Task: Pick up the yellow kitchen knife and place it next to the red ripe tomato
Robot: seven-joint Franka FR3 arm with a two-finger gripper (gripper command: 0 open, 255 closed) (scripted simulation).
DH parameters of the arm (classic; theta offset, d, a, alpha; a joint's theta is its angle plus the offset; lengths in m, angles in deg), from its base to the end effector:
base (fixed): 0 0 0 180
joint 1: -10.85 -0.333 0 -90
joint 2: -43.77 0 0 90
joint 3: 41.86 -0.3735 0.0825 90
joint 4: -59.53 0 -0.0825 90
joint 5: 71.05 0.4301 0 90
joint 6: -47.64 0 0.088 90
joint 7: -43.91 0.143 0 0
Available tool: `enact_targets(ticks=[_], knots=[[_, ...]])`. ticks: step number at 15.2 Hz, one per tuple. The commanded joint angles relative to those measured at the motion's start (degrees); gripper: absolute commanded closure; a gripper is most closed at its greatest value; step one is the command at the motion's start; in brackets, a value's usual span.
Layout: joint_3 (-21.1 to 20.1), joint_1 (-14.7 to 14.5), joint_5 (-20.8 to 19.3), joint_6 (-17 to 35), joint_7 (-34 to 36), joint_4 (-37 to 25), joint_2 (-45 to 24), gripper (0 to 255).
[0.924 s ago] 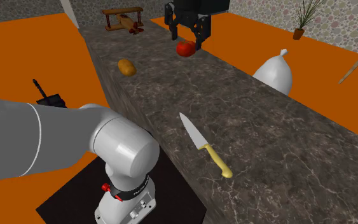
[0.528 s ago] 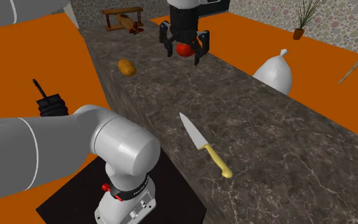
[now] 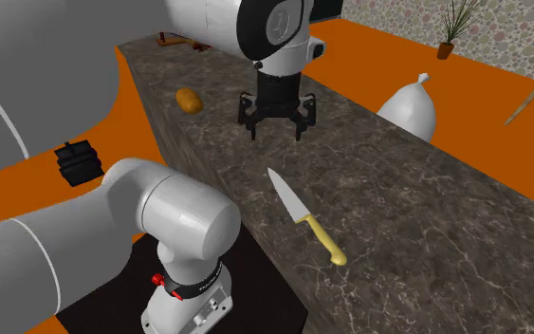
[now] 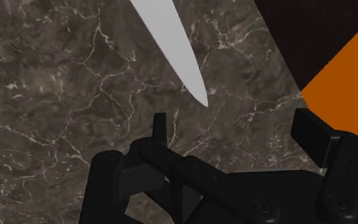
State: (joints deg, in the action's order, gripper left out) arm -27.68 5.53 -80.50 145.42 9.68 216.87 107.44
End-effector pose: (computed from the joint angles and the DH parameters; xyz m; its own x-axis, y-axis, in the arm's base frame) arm 0.2354 -0.0597 0.4814 0.8287 0.5536 0.0824 0.5563 -0.8309 -0.0127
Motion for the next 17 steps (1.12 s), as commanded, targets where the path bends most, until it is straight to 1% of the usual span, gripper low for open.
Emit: enact_targets(ticks=[1,4,7,9,12,13,17], knots=[[3.65,0.00,-4.04,0.08,-7.45,2.84,2.51,0],[9.46,0.50,-10.49,0.75,-18.06,6.21,5.02,0],[16.08,1.27,-17.71,2.27,-28.93,8.49,5.86,0],[20.81,1.73,-22.72,3.96,-36.24,9.34,5.27,0],[28.40,1.52,-30.39,7.45,-46.82,9.50,2.79,0],[28.62,1.49,-30.60,7.56,-47.11,9.49,2.70,0],[31.34,2.06,-33.27,11.08,-46.80,11.50,1.05,0]])
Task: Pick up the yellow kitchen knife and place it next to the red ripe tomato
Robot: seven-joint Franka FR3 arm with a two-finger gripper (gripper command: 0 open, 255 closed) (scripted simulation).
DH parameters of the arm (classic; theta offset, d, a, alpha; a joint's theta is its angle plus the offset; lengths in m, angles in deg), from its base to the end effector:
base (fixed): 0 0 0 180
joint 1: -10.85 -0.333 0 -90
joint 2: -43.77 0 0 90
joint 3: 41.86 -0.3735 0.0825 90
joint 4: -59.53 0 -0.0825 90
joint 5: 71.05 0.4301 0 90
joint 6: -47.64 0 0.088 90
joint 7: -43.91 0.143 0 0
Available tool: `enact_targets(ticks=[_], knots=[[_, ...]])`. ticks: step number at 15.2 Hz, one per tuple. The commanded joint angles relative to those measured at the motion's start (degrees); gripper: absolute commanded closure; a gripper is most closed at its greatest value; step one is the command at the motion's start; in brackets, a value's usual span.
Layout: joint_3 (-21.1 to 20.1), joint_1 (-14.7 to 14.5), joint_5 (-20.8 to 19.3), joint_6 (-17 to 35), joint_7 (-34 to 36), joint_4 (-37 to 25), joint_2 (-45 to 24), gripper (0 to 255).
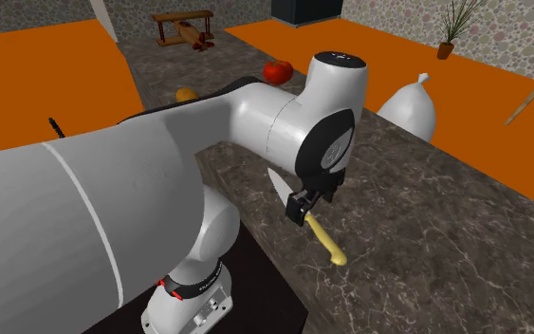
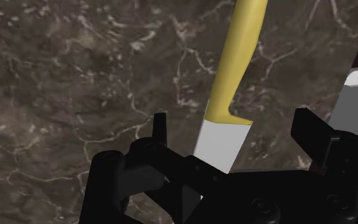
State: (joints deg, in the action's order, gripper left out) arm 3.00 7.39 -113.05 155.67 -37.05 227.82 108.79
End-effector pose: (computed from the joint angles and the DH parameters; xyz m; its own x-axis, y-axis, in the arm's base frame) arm 0.2050 -0.1788 0.3404 0.2437 0.9698 0.0012 0.9695 -0.2437 0.0278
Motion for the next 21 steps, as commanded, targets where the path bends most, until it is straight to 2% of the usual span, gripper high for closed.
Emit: enact_targets(ticks=[1,3,11,12,21], knots=[[1.38,0.31,-1.42,1.76,0.03,1.02,-0.80,0],[3.31,0.53,-3.30,4.26,0.31,2.13,-2.28,0],[3.30,0.53,-3.29,4.25,0.31,2.12,-2.27,0],[3.30,0.53,-3.29,4.25,0.31,2.12,-2.27,255],[3.31,0.53,-3.30,4.26,0.31,2.13,-2.27,255]])
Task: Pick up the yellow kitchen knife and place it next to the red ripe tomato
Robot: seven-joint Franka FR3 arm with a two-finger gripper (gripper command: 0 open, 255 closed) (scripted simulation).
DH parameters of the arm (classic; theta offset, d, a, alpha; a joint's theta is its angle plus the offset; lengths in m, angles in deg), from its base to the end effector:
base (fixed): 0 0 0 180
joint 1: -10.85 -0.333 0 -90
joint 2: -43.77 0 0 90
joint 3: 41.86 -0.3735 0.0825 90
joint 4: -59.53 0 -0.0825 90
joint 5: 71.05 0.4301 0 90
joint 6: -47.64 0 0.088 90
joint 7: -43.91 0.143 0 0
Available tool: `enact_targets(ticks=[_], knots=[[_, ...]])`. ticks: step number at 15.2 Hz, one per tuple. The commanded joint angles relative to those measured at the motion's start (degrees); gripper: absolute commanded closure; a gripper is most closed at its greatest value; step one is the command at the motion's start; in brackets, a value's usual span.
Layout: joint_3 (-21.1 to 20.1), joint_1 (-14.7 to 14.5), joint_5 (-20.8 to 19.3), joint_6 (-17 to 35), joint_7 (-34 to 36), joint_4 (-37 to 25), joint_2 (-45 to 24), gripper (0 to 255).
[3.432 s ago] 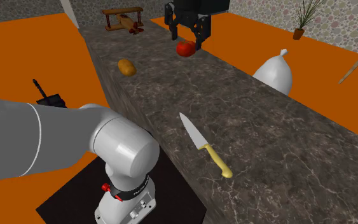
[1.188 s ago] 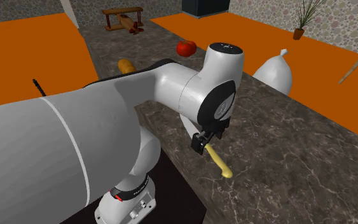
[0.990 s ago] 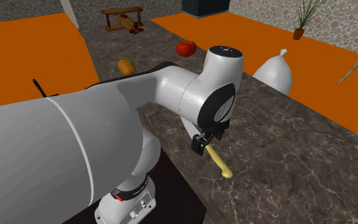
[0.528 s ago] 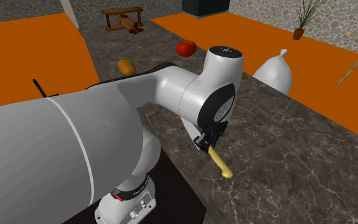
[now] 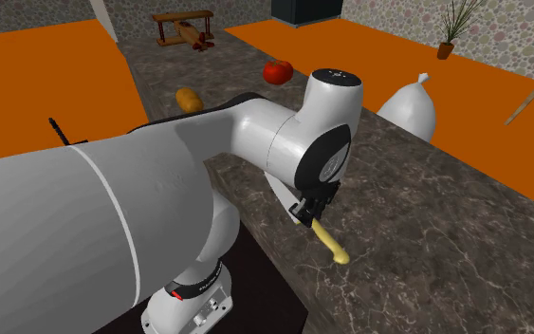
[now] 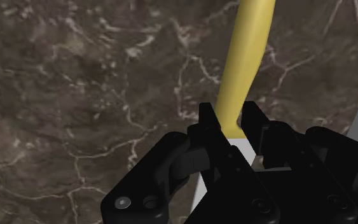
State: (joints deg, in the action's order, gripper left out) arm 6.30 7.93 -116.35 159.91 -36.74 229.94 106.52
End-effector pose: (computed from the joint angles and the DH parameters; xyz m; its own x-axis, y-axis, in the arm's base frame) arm 0.2051 -0.1779 0.3153 0.2413 0.9705 0.0007 0.9701 -0.2412 0.0285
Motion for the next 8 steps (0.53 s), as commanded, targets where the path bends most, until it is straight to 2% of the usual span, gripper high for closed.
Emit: enact_targets(ticks=[1,8], knots=[[-0.74,-0.11,0.74,-0.95,-0.10,-0.42,0.56,255],[-5.55,-1.19,5.50,-7.12,-0.62,-3.95,3.49,255]])
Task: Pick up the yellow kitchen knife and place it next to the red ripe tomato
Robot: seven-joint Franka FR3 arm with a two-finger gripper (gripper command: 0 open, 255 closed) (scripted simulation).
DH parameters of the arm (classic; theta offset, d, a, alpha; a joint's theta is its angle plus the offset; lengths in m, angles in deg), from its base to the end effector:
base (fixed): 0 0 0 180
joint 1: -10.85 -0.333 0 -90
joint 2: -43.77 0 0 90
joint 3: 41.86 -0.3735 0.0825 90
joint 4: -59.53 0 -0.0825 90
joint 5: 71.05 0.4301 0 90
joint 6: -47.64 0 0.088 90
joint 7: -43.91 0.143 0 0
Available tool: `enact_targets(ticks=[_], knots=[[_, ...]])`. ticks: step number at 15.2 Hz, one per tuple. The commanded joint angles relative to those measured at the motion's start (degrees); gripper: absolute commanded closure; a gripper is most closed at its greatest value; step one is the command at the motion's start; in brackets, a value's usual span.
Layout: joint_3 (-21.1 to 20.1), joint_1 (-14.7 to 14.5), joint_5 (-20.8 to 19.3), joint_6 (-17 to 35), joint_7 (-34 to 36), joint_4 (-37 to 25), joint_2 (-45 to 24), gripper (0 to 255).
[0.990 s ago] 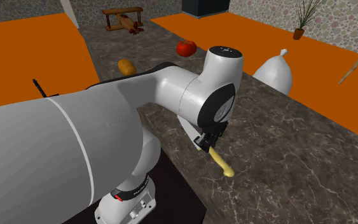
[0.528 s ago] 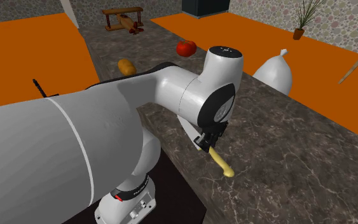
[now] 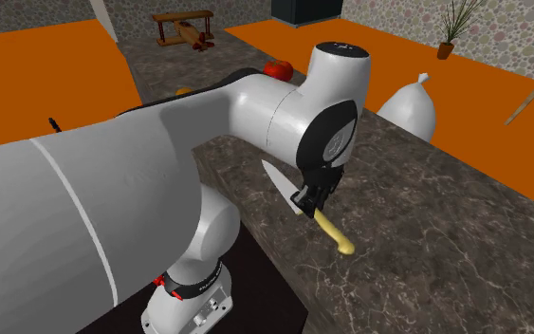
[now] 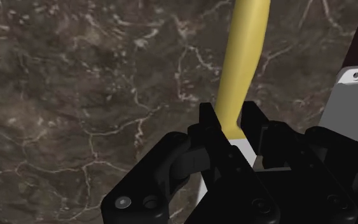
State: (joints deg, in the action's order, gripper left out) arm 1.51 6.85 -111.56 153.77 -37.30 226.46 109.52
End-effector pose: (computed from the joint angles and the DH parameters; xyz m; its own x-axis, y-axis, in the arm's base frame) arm 0.2059 -0.1799 0.3540 0.2413 0.9705 0.0007 0.9700 -0.2412 0.0289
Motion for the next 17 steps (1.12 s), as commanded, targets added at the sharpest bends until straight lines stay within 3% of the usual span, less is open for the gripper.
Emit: enact_targets(ticks=[1,17], knots=[[-1.38,-0.29,1.33,-1.79,-0.12,-1.04,0.77,255],[-9.68,-3.44,9.49,-12.95,-0.75,-11.56,1.77,255]])
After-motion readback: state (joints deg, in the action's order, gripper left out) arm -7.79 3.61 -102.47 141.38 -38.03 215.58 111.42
